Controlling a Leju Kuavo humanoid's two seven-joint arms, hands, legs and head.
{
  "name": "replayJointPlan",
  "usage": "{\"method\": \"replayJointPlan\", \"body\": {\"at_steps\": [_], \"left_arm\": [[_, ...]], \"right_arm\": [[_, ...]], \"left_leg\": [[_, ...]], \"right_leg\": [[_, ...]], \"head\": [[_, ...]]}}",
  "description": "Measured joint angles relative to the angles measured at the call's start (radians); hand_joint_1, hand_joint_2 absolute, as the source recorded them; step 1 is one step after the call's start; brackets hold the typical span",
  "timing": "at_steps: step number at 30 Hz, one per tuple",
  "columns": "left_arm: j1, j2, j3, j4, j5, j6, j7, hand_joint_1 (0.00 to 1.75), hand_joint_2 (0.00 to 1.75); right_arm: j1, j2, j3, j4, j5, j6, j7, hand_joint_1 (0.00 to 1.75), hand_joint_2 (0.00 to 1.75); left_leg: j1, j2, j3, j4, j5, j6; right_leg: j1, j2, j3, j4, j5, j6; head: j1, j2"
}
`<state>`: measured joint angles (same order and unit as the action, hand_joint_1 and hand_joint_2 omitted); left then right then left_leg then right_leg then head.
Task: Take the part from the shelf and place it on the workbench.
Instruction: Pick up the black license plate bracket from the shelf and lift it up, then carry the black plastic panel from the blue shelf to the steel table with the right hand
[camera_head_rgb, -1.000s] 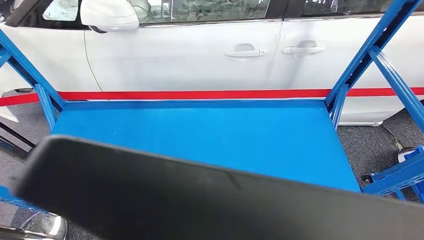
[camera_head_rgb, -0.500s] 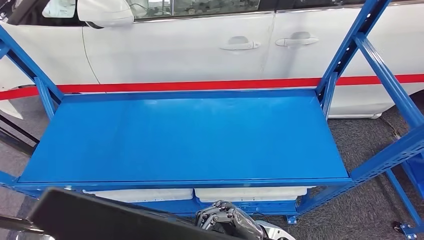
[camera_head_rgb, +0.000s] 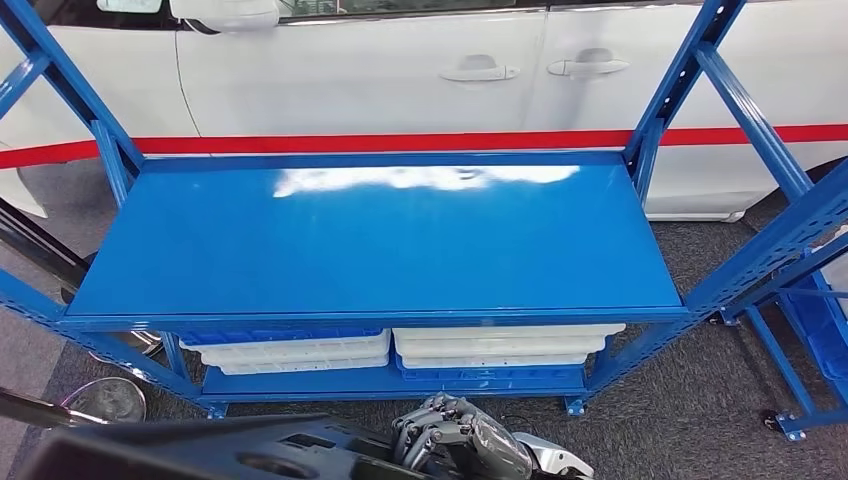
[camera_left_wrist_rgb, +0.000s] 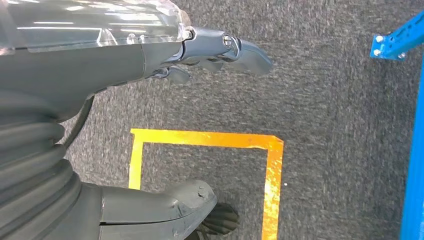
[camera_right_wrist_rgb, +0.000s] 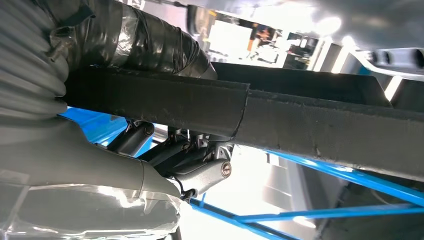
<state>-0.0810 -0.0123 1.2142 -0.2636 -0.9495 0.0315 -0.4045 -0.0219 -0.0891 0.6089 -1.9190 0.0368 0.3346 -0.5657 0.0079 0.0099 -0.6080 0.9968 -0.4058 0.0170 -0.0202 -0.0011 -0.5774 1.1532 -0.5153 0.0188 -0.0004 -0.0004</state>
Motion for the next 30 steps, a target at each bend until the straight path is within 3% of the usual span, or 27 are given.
{"method": "replayJointPlan", "body": {"at_steps": [2,3,5,6,8,10,11,12,13,15,17,18,19,21,22,24,25,26,27,28,29,30], "left_arm": [[-0.001,0.008,0.0,0.0,0.0,0.0,-0.002,0.0,1.75],[-0.001,0.012,0.0,0.0,0.0,0.0,-0.002,0.0,1.75],[0.001,0.019,0.0,0.0,0.0,0.002,-0.002,0.0,1.75],[0.002,0.021,0.0,0.0,0.0,0.002,-0.001,0.0,1.75],[0.004,0.024,0.0,0.0,0.0,0.002,0.006,0.0,1.75],[0.004,0.026,0.0,0.0,0.0,0.004,0.02,0.0,1.75],[0.004,0.027,0.0,0.0,0.0,0.005,0.032,0.0,1.75],[0.005,0.027,0.0,0.0,0.0,0.009,0.046,0.0,1.75],[0.006,0.028,0.002,0.0,0.001,0.016,0.065,0.0,1.75],[0.007,0.032,0.006,0.0,0.004,0.034,0.109,0.0,1.75],[0.007,0.041,0.013,0.0,0.007,0.05,0.145,0.0,1.75],[0.008,0.046,0.016,-0.001,0.008,0.055,0.155,0.0,1.75],[0.01,0.05,0.019,-0.001,0.008,0.058,0.161,0.0,1.75],[0.014,0.054,0.025,-0.001,0.009,0.06,0.167,0.0,1.75],[0.015,0.056,0.027,-0.001,0.009,0.06,0.168,0.0,1.75],[0.016,0.056,0.029,-0.001,0.009,0.06,0.17,0.0,1.75],[0.016,0.056,0.03,-0.001,0.009,0.06,0.17,0.0,1.75],[0.017,0.055,0.031,-0.001,0.009,0.06,0.17,0.0,1.75],[0.018,0.055,0.032,-0.001,0.009,0.06,0.171,0.0,1.75],[0.018,0.055,0.033,-0.001,0.01,0.062,0.175,0.0,1.75],[0.019,0.055,0.035,-0.001,0.011,0.065,0.183,0.0,1.75],[0.019,0.055,0.037,-0.001,0.014,0.071,0.193,0.0,1.75]], "right_arm": [[-0.011,0.005,0.004,0.0,0.004,-0.011,-0.01,1.75,1.75],[-0.015,0.007,0.005,0.0,0.007,-0.017,-0.014,1.75,1.75],[-0.018,0.012,0.007,0.001,0.01,-0.023,-0.017,1.75,1.75],[-0.021,0.014,0.007,0.002,0.012,-0.024,-0.017,1.75,1.75],[-0.025,0.019,0.008,0.005,0.013,-0.026,-0.017,1.75,1.75],[-0.028,0.024,0.009,0.011,0.01,-0.024,-0.016,1.75,1.75],[-0.03,0.025,0.009,0.015,0.006,-0.021,-0.014,1.75,1.75],[-0.031,0.025,0.009,0.02,0.002,-0.017,-0.012,1.75,1.75],[-0.033,0.025,0.009,0.025,-0.003,-0.013,-0.01,1.75,1.75],[-0.04,0.025,0.009,0.035,-0.013,-0.002,-0.005,1.75,1.75],[-0.047,0.024,0.009,0.043,-0.021,0.007,0.0,1.75,1.75],[-0.05,0.024,0.009,0.046,-0.024,0.009,0.001,1.75,1.75],[-0.053,0.024,0.009,0.049,-0.025,0.01,0.002,1.75,1.75],[-0.058,0.023,0.009,0.053,-0.027,0.01,0.003,1.75,1.75],[-0.06,0.023,0.009,0.054,-0.027,0.01,0.003,1.75,1.75],[-0.061,0.021,0.009,0.058,-0.028,0.01,0.004,1.75,1.75],[-0.062,0.021,0.009,0.06,-0.028,0.01,0.004,1.75,1.75],[-0.062,0.02,0.009,0.062,-0.028,0.01,0.004,1.75,1.75],[-0.062,0.019,0.009,0.064,-0.029,0.01,0.004,1.75,1.75],[-0.062,0.018,0.009,0.066,-0.03,0.011,0.005,1.75,1.75],[-0.062,0.017,0.009,0.068,-0.031,0.013,0.006,1.75,1.75],[-0.063,0.016,0.009,0.069,-0.033,0.015,0.008,1.75,1.75]], "left_leg": [[-0.002,-0.001,-0.02,0.018,0.01,-0.012],[-0.003,-0.002,-0.025,0.022,0.016,-0.018],[0.0,-0.003,-0.03,0.023,0.026,-0.032],[0.002,-0.004,-0.037,0.03,0.016,-0.037],[0.006,-0.005,-0.063,0.093,-0.059,-0.046],[0.007,-0.005,-0.094,0.216,-0.157,-0.052],[0.007,-0.005,-0.102,0.275,-0.182,-0.054],[0.007,-0.005,-0.098,0.309,-0.183,-0.053],[0.006,-0.005,-0.077,0.309,-0.165,-0.05],[0.002,-0.005,0.018,0.208,-0.117,-0.036],[-0.004,-0.004,0.126,0.058,-0.12,-0.021],[-0.008,-0.004,0.154,0.011,-0.13,-0.015],[-0.011,-0.004,0.164,-0.012,-0.133,-0.011],[-0.012,-0.003,0.152,-0.025,-0.11,0.0],[-0.01,-0.001,0.144,-0.033,-0.093,0.008],[-0.006,0.002,0.118,-0.045,-0.06,0.019],[-0.006,0.002,0.101,-0.046,-0.046,0.022],[-0.007,0.002,0.084,-0.044,-0.034,0.022],[-0.007,0.003,0.065,-0.04,-0.021,0.02],[-0.006,0.003,0.046,-0.035,-0.01,0.018],[-0.006,0.003,0.027,-0.029,0.0,0.015],[-0.005,0.003,0.009,-0.02,0.008,0.012]], "right_leg": [[0.003,0.002,0.079,-0.114,-0.017,-0.008],[0.005,0.004,0.091,-0.138,-0.027,-0.014],[0.007,0.002,0.08,-0.142,-0.018,-0.031],[0.007,0.0,0.071,-0.141,-0.008,-0.041],[0.006,-0.003,0.046,-0.143,0.016,-0.057],[0.01,-0.004,0.016,-0.141,0.04,-0.063],[0.012,-0.005,0.0,-0.14,0.051,-0.064],[0.015,-0.005,-0.016,-0.137,0.062,-0.064],[0.018,-0.005,-0.033,-0.134,0.072,-0.064],[0.022,-0.005,-0.061,-0.129,0.092,-0.063],[0.028,-0.005,-0.075,-0.128,0.111,-0.057],[0.027,-0.006,-0.076,-0.13,0.12,-0.052],[0.026,-0.008,-0.076,-0.134,0.13,-0.046],[0.023,-0.009,-0.078,-0.141,0.142,-0.032],[0.023,-0.007,-0.085,-0.13,0.123,-0.027],[0.021,-0.002,-0.111,-0.056,0.03,-0.017],[0.019,-0.001,-0.125,0.005,-0.025,-0.014],[0.017,0.0,-0.135,0.068,-0.061,-0.01],[0.015,0.0,-0.137,0.118,-0.07,-0.007],[0.012,0.0,-0.127,0.142,-0.056,-0.005],[0.01,-0.001,-0.099,0.132,-0.026,-0.003],[0.007,-0.001,-0.054,0.088,0.001,-0.003]], "head": [[-0.001,0.0],[-0.001,0.0],[-0.001,0.0],[-0.001,0.0],[-0.001,0.0],[-0.001,0.0],[-0.001,0.0],[-0.001,0.0],[-0.001,0.0],[-0.001,0.0],[-0.001,0.0],[-0.001,0.0],[-0.001,0.0],[-0.001,0.0],[0.0,0.0],[0.0,0.0],[0.0,0.0],[0.0,0.0],[0.0,0.0],[0.0,0.0],[0.0,0.0],[0.0,0.0]]}}
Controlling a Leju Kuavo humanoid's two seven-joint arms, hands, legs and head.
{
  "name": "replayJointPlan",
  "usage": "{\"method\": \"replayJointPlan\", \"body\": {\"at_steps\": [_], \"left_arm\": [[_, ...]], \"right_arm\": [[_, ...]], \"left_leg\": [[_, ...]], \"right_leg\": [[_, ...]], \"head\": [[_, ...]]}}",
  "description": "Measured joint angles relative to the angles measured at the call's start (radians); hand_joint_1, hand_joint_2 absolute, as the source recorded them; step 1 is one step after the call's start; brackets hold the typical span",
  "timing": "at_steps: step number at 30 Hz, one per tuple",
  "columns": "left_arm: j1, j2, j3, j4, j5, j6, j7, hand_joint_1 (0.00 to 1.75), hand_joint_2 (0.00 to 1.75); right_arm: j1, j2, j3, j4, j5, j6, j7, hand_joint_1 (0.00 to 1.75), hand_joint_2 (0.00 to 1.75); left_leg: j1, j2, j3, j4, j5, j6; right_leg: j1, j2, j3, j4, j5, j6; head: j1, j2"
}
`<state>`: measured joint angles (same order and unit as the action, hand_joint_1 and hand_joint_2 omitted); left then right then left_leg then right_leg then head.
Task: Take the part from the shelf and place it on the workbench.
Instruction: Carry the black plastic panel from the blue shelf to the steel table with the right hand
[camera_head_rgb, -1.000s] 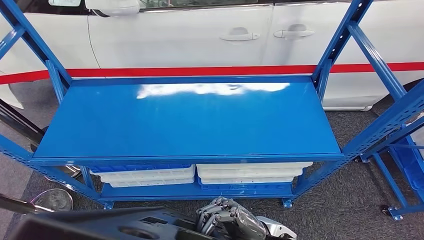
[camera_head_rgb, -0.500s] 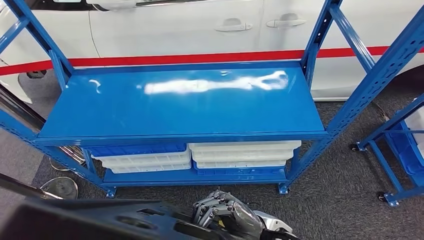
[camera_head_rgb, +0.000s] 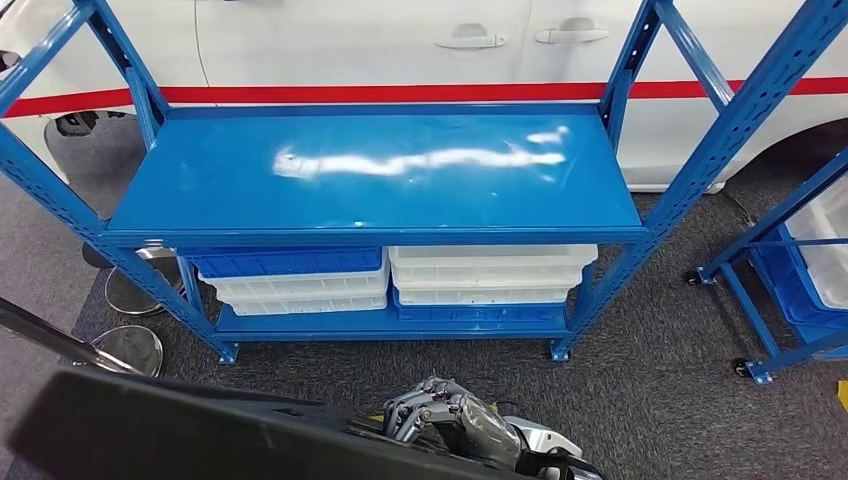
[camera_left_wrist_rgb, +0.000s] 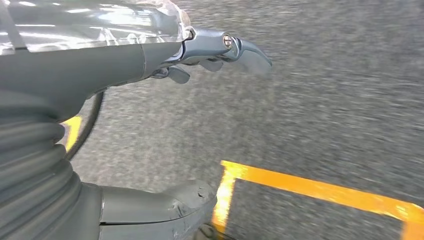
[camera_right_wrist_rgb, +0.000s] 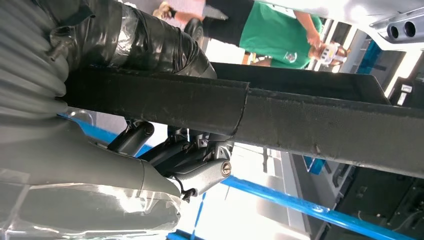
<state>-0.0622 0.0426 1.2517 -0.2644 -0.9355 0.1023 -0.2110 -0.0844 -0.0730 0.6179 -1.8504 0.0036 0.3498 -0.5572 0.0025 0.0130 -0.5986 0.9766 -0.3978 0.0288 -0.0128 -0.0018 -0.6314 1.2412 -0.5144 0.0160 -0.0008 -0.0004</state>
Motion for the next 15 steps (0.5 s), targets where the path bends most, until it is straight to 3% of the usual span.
{"method": "replayJointPlan", "body": {"at_steps": [2,4,6,7,9,11,12,13,14,15], "left_arm": [[0.001,0.0,0.01,0.0,0.01,0.016,0.022,0.0,1.75],[0.004,0.003,0.023,-0.001,0.02,0.031,0.033,0.0,1.75],[0.006,0.007,0.036,-0.002,0.027,0.039,0.032,0.0,1.75],[0.008,0.009,0.042,-0.003,0.03,0.041,0.031,0.0,1.75],[0.01,0.012,0.05,-0.004,0.033,0.042,0.028,0.0,1.75],[0.009,0.013,0.055,-0.004,0.034,0.041,0.02,0.0,1.75],[0.007,0.011,0.056,-0.004,0.034,0.04,0.014,0.0,1.75],[0.005,0.01,0.057,-0.004,0.033,0.039,0.006,0.0,1.75],[0.003,0.008,0.057,-0.003,0.033,0.037,-0.002,0.0,1.75],[0.002,0.006,0.058,-0.003,0.033,0.035,-0.01,0.0,1.75]], "right_arm": [[-0.003,-0.003,0.0,0.001,-0.003,0.003,0.004,1.75,1.75],[-0.005,-0.008,0.0,0.001,-0.005,0.003,0.005,1.75,1.75],[-0.003,-0.018,-0.001,0.002,-0.003,0.0,0.008,1.75,1.75],[-0.002,-0.022,-0.001,0.002,-0.001,-0.002,0.01,1.75,1.75],[0.004,-0.028,-0.002,0.002,0.007,-0.009,0.016,1.75,1.75],[0.014,-0.028,-0.002,0.001,0.018,-0.015,0.03,1.75,1.75],[0.02,-0.028,-0.002,0.0,0.025,-0.017,0.039,1.75,1.75],[0.027,-0.029,-0.002,0.0,0.031,-0.019,0.047,1.75,1.75],[0.033,-0.029,-0.002,-0.001,0.035,-0.021,0.055,1.75,1.75],[0.039,-0.029,-0.002,-0.002,0.038,-0.024,0.061,1.75,1.75]], "left_leg": [[-0.001,-0.001,-0.027,0.02,0.011,-0.009],[-0.002,-0.001,-0.039,0.033,0.022,-0.021],[0.001,-0.002,-0.042,0.034,0.034,-0.035],[0.004,-0.004,-0.048,0.04,0.025,-0.042],[0.008,-0.006,-0.073,0.097,-0.049,-0.055],[0.01,-0.006,-0.106,0.22,-0.147,-0.064],[0.01,-0.006,-0.114,0.279,-0.171,-0.067],[0.011,-0.006,-0.109,0.314,-0.17,-0.068],[0.011,-0.006,-0.087,0.315,-0.148,-0.068],[0.011,-0.006,-0.046,0.279,-0.12,-0.065]], "right_leg": [[0.0,0.0,0.114,-0.148,-0.005,-0.005],[0.004,0.001,0.173,-0.24,-0.036,-0.016],[0.007,0.0,0.168,-0.249,-0.028,-0.032],[0.007,-0.002,0.16,-0.249,-0.017,-0.041],[0.004,-0.006,0.134,-0.253,0.01,-0.056],[0.005,-0.006,0.102,-0.25,0.034,-0.061],[0.006,-0.006,0.085,-0.248,0.046,-0.061],[0.007,-0.007,0.067,-0.244,0.057,-0.06],[0.007,-0.007,0.049,-0.24,0.067,-0.058],[0.008,-0.007,0.032,-0.235,0.077,-0.056]], "head": [[-0.001,0.0],[-0.001,0.0],[-0.001,0.0],[-0.001,0.0],[-0.001,0.0],[-0.001,0.0],[-0.001,0.0],[-0.001,0.0],[-0.002,0.0],[-0.002,0.0]]}}
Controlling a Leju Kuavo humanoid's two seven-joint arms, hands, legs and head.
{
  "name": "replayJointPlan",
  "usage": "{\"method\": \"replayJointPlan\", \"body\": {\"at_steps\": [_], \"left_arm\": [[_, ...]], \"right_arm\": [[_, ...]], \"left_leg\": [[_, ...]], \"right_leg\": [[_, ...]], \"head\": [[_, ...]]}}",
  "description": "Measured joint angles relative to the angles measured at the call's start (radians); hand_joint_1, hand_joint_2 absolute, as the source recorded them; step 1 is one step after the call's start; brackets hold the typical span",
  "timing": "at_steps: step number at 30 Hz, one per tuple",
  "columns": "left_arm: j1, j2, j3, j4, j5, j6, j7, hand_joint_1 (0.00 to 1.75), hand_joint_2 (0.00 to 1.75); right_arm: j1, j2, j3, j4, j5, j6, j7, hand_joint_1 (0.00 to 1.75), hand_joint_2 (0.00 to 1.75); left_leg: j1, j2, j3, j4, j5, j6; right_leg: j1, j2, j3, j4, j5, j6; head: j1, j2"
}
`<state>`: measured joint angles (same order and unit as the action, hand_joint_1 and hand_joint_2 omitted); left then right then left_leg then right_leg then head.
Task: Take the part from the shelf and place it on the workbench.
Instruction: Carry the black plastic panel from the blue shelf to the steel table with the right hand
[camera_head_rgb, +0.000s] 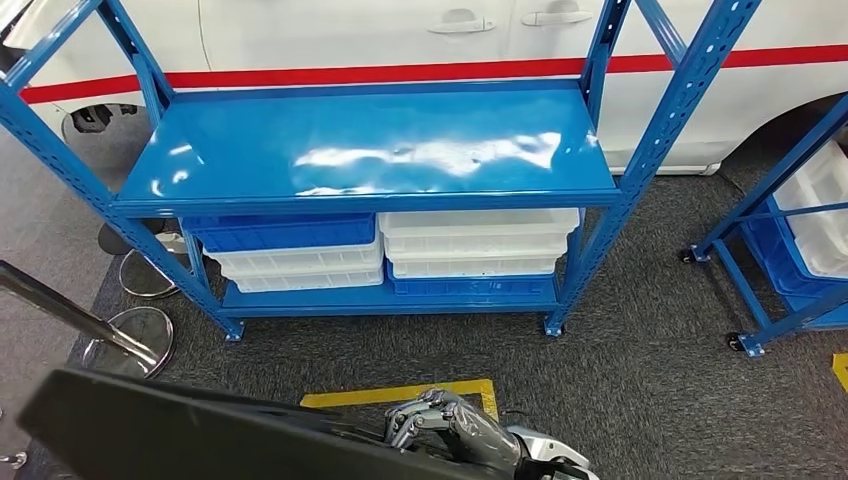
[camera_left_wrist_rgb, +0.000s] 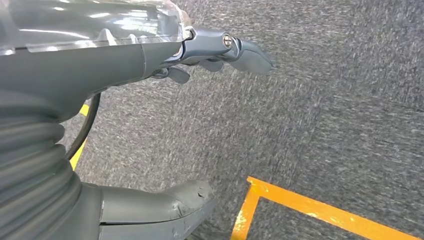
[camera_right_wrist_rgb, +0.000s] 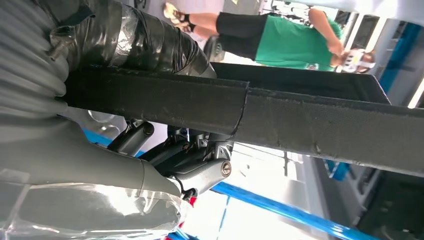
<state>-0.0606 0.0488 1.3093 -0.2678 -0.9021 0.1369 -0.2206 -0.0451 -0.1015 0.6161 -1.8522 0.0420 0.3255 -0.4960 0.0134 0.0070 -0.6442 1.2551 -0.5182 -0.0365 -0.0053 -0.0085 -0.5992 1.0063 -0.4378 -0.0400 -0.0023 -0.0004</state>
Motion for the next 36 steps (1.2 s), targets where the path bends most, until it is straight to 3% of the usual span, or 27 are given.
{"method": "replayJointPlan", "body": {"at_steps": [1,3,5,7,8,9,11,12,13,14,16,18,19,20,22,23,24,27,28,29,30,32,34,36], "left_arm": [[-0.003,-0.001,0.0,0.0,-0.001,-0.003,-0.006,0.0,1.75],[-0.01,-0.003,0.0,0.0,-0.003,-0.008,-0.013,0.0,1.75],[-0.015,-0.005,0.0,0.0,-0.006,-0.011,-0.016,0.0,1.75],[-0.016,-0.008,0.0,0.0,-0.011,-0.014,-0.019,0.0,1.75],[-0.017,-0.009,0.0,0.0,-0.012,-0.016,-0.022,0.0,1.75],[-0.017,-0.01,0.0,0.0,-0.013,-0.018,-0.025,0.0,1.75],[-0.019,-0.01,0.0,0.0,-0.013,-0.022,-0.034,0.0,1.75],[-0.019,-0.009,0.0,0.0,-0.012,-0.024,-0.038,0.0,1.75],[-0.019,-0.008,0.0,0.0,-0.012,-0.025,-0.041,0.0,1.75],[-0.019,-0.006,0.0,0.0,-0.012,-0.026,-0.045,0.0,1.75],[-0.021,-0.002,0.0,0.0,-0.01,-0.031,-0.051,0.0,1.75],[-0.022,0.002,0.001,0.0,-0.009,-0.036,-0.058,0.0,1.75],[-0.023,0.003,0.001,0.0,-0.009,-0.039,-0.061,0.0,1.75],[-0.023,0.004,0.001,0.0,-0.009,-0.04,-0.062,0.0,1.75],[-0.022,0.009,0.001,0.0,-0.009,-0.041,-0.064,0.0,1.75],[-0.021,0.01,0.001,0.0,-0.009,-0.041,-0.064,0.0,1.75],[-0.02,0.012,0.001,0.0,-0.009,-0.042,-0.064,0.0,1.75],[-0.021,0.016,0.002,0.0,-0.01,-0.042,-0.064,0.0,1.75],[-0.021,0.016,0.002,0.0,-0.011,-0.043,-0.064,0.0,1.75],[-0.021,0.015,0.002,0.0,-0.012,-0.044,-0.064,0.0,1.75],[-0.021,0.015,0.002,0.0,-0.014,-0.044,-0.064,0.0,1.75],[-0.023,0.014,0.002,0.0,-0.018,-0.045,-0.065,0.0,1.75],[-0.028,0.014,0.002,0.0,-0.019,-0.048,-0.07,0.0,1.75],[-0.031,0.013,0.002,0.0,-0.02,-0.05,-0.078,0.0,1.75]], "right_arm": [[0.005,0.0,0.0,-0.002,0.003,-0.003,0.006,1.75,1.75],[0.013,0.0,0.0,-0.008,0.011,-0.007,0.014,1.75,1.75],[0.019,0.0,0.0,-0.013,0.015,-0.01,0.017,1.75,1.75],[0.026,0.0,0.0,-0.015,0.016,-0.012,0.017,1.75,1.75],[0.029,-0.001,0.0,-0.017,0.016,-0.013,0.014,1.75,1.75],[0.03,-0.002,0.0,-0.017,0.016,-0.013,0.009,1.75,1.75],[0.031,-0.003,0.0,-0.018,0.015,-0.012,-0.003,1.75,1.75],[0.031,-0.003,0.0,-0.018,0.014,-0.011,-0.008,1.75,1.75],[0.03,-0.003,0.0,-0.018,0.013,-0.01,-0.014,1.75,1.75],[0.029,-0.002,0.0,-0.018,0.012,-0.008,-0.019,1.75,1.75],[0.024,-0.002,0.0,-0.018,0.012,-0.003,-0.026,1.75,1.75],[0.013,0.0,0.0,-0.018,0.012,0.0,-0.03,1.75,1.75],[0.009,0.002,0.0,-0.018,0.012,0.001,-0.031,1.75,1.75],[0.005,0.004,0.0,-0.018,0.011,0.001,-0.032,1.75,1.75],[0.003,0.006,0.0,-0.018,0.011,0.001,-0.033,1.75,1.75],[0.001,0.007,0.0,-0.018,0.011,0.002,-0.033,1.75,1.75],[0.001,0.009,0.0,-0.018,0.011,0.002,-0.033,1.75,1.75],[0.0,0.013,0.0,-0.017,0.01,0.003,-0.034,1.75,1.75],[0.0,0.013,0.0,-0.016,0.01,0.003,-0.036,1.75,1.75],[0.0,0.013,0.0,-0.015,0.009,0.004,-0.038,1.75,1.75],[-0.001,0.013,0.0,-0.013,0.008,0.006,-0.04,1.75,1.75],[-0.003,0.013,0.0,-0.012,0.007,0.011,-0.045,1.75,1.75],[-0.01,0.014,0.0,-0.011,0.004,0.016,-0.051,1.75,1.75],[-0.018,0.016,0.0,-0.011,0.002,0.022,-0.056,1.75,1.75]], "left_leg": [[-0.001,-0.001,0.056,-0.066,0.017,0.005],[-0.006,-0.004,0.162,-0.212,0.007,0.019],[-0.013,-0.005,0.196,-0.277,-0.009,0.032],[-0.011,-0.003,0.182,-0.285,0.011,0.047],[-0.009,0.0,0.172,-0.289,0.025,0.056],[-0.007,0.002,0.16,-0.293,0.04,0.064],[-0.008,0.005,0.13,-0.292,0.065,0.073],[-0.009,0.006,0.114,-0.29,0.077,0.073],[-0.01,0.006,0.097,-0.288,0.089,0.072],[-0.01,0.006,0.078,-0.283,0.1,0.07],[-0.01,0.006,0.044,-0.27,0.118,0.064],[-0.012,0.005,0.017,-0.253,0.131,0.056],[-0.013,0.005,0.01,-0.247,0.138,0.05],[-0.013,0.004,0.005,-0.245,0.146,0.044],[-0.011,0.003,-0.002,-0.247,0.159,0.03],[-0.009,0.002,-0.009,-0.239,0.146,0.024],[-0.007,0.001,-0.02,-0.216,0.114,0.017],[-0.001,0.0,-0.058,-0.052,-0.03,0.001],[-0.001,0.0,-0.062,0.001,-0.048,-0.002],[0.0,0.0,-0.054,0.03,-0.041,-0.004],[0.0,0.0,-0.029,0.025,-0.017,-0.004],[0.0,-0.001,0.065,-0.084,0.022,0.001],[-0.004,-0.004,0.158,-0.223,0.007,0.012],[-0.011,-0.007,0.186,-0.279,-0.006,0.025]], "right_leg": [[0.0,0.0,-0.013,0.005,0.008,0.003],[0.002,0.0,-0.029,0.011,0.024,0.012],[0.002,-0.001,-0.032,0.008,0.041,0.024],[0.001,-0.001,-0.036,0.007,0.047,0.037],[0.0,0.001,-0.044,0.021,0.026,0.042],[0.0,0.002,-0.057,0.053,-0.015,0.046],[-0.002,0.004,-0.087,0.166,-0.122,0.05],[-0.003,0.004,-0.098,0.228,-0.154,0.052],[-0.003,0.004,-0.098,0.271,-0.161,0.054],[-0.004,0.004,-0.085,0.284,-0.145,0.054],[-0.005,0.004,-0.007,0.211,-0.09,0.051],[-0.003,0.005,0.096,0.071,-0.088,0.042],[-0.001,0.005,0.127,0.02,-0.1,0.037],[0.002,0.006,0.14,-0.007,-0.109,0.032],[0.003,0.005,0.128,-0.015,-0.095,0.017],[0.002,0.003,0.118,-0.016,-0.082,0.009],[0.0,0.002,0.106,-0.019,-0.069,0.001],[-0.001,0.0,0.06,-0.017,-0.032,-0.007],[-0.001,-0.001,0.042,-0.013,-0.021,-0.006],[0.0,-0.001,0.024,-0.009,-0.011,-0.005],[0.0,-0.002,0.006,-0.003,-0.001,-0.003],[0.0,-0.001,-0.024,0.008,0.015,0.002],[0.001,-0.002,-0.038,0.013,0.031,0.012],[0.002,-0.003,-0.04,0.009,0.048,0.024]], "head": [[0.0,0.0],[0.0,0.0],[0.0,0.0],[0.0,0.0],[0.0,0.0],[0.0,0.0],[0.001,0.0],[0.0,0.0],[0.0,0.0],[0.0,0.0],[0.0,0.0],[0.0,0.0],[0.0,0.0],[0.0,0.0],[0.0,0.0],[0.0,0.0],[0.0,0.0],[0.0,0.0],[0.0,0.0],[0.0,0.0],[0.0,0.0],[0.0,0.0],[0.0,0.0],[0.0,0.0]]}}
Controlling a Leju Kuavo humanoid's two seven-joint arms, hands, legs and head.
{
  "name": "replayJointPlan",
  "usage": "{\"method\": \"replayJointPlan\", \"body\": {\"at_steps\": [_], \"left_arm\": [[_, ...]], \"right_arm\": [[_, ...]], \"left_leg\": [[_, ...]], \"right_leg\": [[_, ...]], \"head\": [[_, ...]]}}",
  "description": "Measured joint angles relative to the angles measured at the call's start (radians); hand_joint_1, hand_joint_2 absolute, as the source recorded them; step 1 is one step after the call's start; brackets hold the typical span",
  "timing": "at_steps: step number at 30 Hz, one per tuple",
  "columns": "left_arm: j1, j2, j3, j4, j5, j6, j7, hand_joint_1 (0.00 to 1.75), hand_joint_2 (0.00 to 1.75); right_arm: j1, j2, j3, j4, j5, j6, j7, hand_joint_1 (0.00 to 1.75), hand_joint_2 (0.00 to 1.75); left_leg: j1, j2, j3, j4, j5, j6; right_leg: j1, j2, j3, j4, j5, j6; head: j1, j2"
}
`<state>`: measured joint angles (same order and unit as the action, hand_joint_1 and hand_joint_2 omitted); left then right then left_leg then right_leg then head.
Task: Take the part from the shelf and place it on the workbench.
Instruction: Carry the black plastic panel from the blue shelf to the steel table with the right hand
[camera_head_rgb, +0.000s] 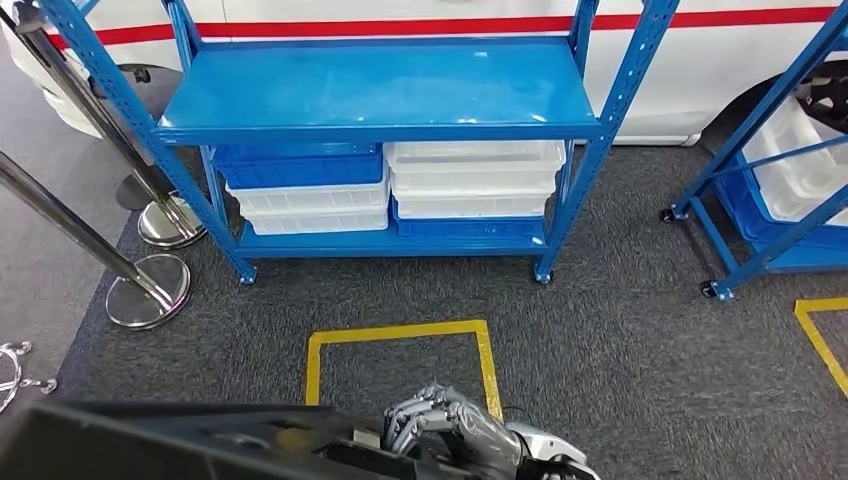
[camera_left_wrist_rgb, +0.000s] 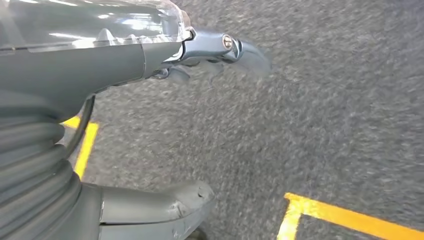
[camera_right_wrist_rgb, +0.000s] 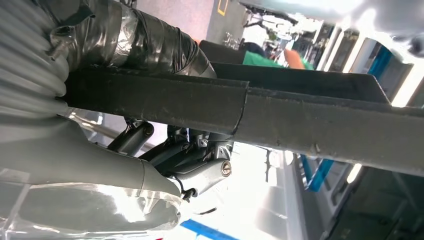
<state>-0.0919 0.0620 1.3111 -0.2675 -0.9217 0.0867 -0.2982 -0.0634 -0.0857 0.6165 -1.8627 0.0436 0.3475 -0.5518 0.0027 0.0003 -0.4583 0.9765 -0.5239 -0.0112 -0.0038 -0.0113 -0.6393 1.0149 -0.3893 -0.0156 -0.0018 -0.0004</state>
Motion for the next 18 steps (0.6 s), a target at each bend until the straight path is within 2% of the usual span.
{"method": "replayJointPlan", "body": {"at_steps": [1,2,3,4,6,7,8,9,10,11,12,13,14,16,17,18], "left_arm": [[0.0,0.0,0.0,0.0,0.0,-0.001,-0.003,0.0,1.75],[-0.001,-0.001,0.0,0.0,-0.001,-0.001,-0.006,0.0,1.75],[-0.002,-0.001,0.0,0.0,-0.001,-0.001,-0.009,0.0,1.75],[-0.003,-0.001,0.0,0.0,-0.002,-0.002,-0.011,0.0,1.75],[-0.003,-0.001,0.0,0.0,-0.005,-0.002,-0.012,0.0,1.75],[-0.003,-0.001,0.0,0.0,-0.007,-0.002,-0.012,0.0,1.75],[-0.002,-0.001,0.0,0.0,-0.009,-0.002,-0.011,0.0,1.75],[-0.002,-0.001,0.0,0.0,-0.012,-0.001,-0.009,0.0,1.75],[-0.002,-0.001,0.0,0.0,-0.013,-0.001,-0.008,0.0,1.75],[-0.002,-0.002,0.0,0.0,-0.016,0.0,-0.007,0.0,1.75],[-0.001,-0.003,0.0,0.0,-0.018,0.0,-0.005,0.0,1.75],[-0.001,-0.005,0.0,0.0,-0.021,0.0,-0.003,0.0,1.75],[-0.001,-0.006,0.0,0.0,-0.024,0.001,0.0,0.0,1.75],[0.0,-0.008,-0.001,0.0,-0.029,0.002,0.003,0.0,1.75],[0.001,-0.009,-0.001,0.0,-0.03,0.002,0.004,0.0,1.75],[0.002,-0.01,-0.001,0.0,-0.031,0.002,0.005,0.0,1.75]], "right_arm": [[-0.003,0.0,0.0,0.001,-0.001,0.003,-0.003,1.75,1.75],[-0.006,0.001,0.0,0.001,-0.001,0.005,-0.006,1.75,1.75],[-0.009,0.001,0.0,0.002,0.001,0.006,-0.009,1.75,1.75],[-0.011,0.001,0.0,0.002,0.004,0.006,-0.01,1.75,1.75],[-0.014,0.001,0.0,0.003,0.011,0.004,-0.011,1.75,1.75],[-0.015,0.001,0.0,0.003,0.013,0.003,-0.011,1.75,1.75],[-0.015,0.001,0.0,0.003,0.013,0.002,-0.01,1.75,1.75],[-0.014,0.001,0.0,0.003,0.013,0.002,-0.009,1.75,1.75],[-0.014,0.001,0.0,0.003,0.013,0.002,-0.009,1.75,1.75],[-0.014,0.001,0.0,0.003,0.013,0.001,-0.008,1.75,1.75],[-0.014,0.001,0.0,0.003,0.013,0.0,-0.007,1.75,1.75],[-0.014,0.001,0.0,0.003,0.014,-0.002,-0.006,1.75,1.75],[-0.014,0.001,0.0,0.003,0.014,-0.004,-0.005,1.75,1.75],[-0.013,0.001,0.0,0.003,0.016,-0.008,-0.003,1.75,1.75],[-0.013,0.001,0.0,0.003,0.017,-0.009,-0.001,1.75,1.75],[-0.013,0.002,0.0,0.003,0.018,-0.009,0.001,1.75,1.75]], "left_leg": [[0.002,0.001,-0.007,0.0,0.01,0.008],[0.003,0.003,-0.012,-0.005,0.02,0.015],[0.005,0.005,-0.021,-0.007,0.032,0.024],[0.007,0.008,-0.031,-0.01,0.045,0.032],[0.004,0.01,-0.058,-0.008,0.067,0.041],[0.002,0.01,-0.074,-0.006,0.077,0.042],[0.0,0.01,-0.089,-0.003,0.086,0.042],[-0.001,0.01,-0.105,0.001,0.094,0.041],[-0.003,0.01,-0.119,0.007,0.1,0.039],[-0.004,0.009,-0.13,0.013,0.106,0.038],[-0.005,0.009,-0.14,0.018,0.11,0.035],[-0.006,0.009,-0.147,0.022,0.115,0.031],[-0.005,0.009,-0.152,0.024,0.121,0.026],[-0.003,0.01,-0.155,0.021,0.136,0.013],[-0.002,0.008,-0.158,0.021,0.135,0.008],[-0.001,0.006,-0.163,0.032,0.119,0.002]], "right_leg": [[0.0,0.0,-0.001,-0.003,0.006,0.007],[0.0,0.002,-0.006,0.001,0.0,0.012],[-0.001,0.003,-0.015,0.017,-0.024,0.016],[-0.001,0.005,-0.029,0.054,-0.067,0.019],[-0.003,0.006,-0.063,0.174,-0.167,0.022],[-0.003,0.007,-0.075,0.235,-0.195,0.023],[-0.002,0.007,-0.074,0.271,-0.2,0.023],[-0.002,0.007,-0.058,0.275,-0.184,0.022],[-0.001,0.007,-0.024,0.242,-0.156,0.018],[0.001,0.007,0.026,0.178,-0.131,0.012],[0.004,0.007,0.076,0.105,-0.121,0.004],[0.007,0.007,0.117,0.041,-0.121,-0.002],[0.01,0.007,0.142,-0.003,-0.126,-0.007],[0.013,0.007,0.148,-0.029,-0.123,-0.011],[0.012,0.006,0.144,-0.034,-0.113,-0.016],[0.008,0.004,0.14,-0.04,-0.103,-0.022]], "head": [[0.0,0.0],[0.0,0.0],[0.0,0.0],[0.0,0.0],[0.0,0.0],[0.0,0.0],[0.0,0.0],[0.0,0.0],[0.0,0.0],[0.0,0.0],[0.0,0.0],[0.0,0.0],[0.0,0.0],[0.0,0.0],[0.0,0.0],[0.0,0.0]]}}
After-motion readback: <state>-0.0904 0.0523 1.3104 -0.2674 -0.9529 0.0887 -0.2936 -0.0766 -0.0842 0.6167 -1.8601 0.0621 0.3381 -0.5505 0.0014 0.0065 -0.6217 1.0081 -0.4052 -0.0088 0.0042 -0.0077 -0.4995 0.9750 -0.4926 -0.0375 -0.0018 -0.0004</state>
